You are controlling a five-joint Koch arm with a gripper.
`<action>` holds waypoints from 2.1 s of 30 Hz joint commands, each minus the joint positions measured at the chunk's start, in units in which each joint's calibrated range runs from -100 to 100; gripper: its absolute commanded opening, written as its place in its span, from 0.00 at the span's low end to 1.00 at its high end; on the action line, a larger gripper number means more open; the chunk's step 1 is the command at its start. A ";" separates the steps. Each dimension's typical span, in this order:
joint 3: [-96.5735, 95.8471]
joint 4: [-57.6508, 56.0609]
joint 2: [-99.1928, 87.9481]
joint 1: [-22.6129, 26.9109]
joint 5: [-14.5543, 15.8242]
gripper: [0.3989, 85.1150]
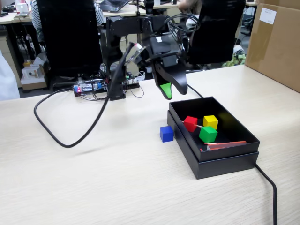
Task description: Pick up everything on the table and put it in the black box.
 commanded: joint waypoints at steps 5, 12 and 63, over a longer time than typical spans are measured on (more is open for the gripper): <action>-10.59 -0.33 -7.44 -2.00 -0.24 0.58; -15.40 -0.33 -3.31 -0.98 1.81 0.58; 12.89 -4.56 1.16 1.66 -4.49 0.17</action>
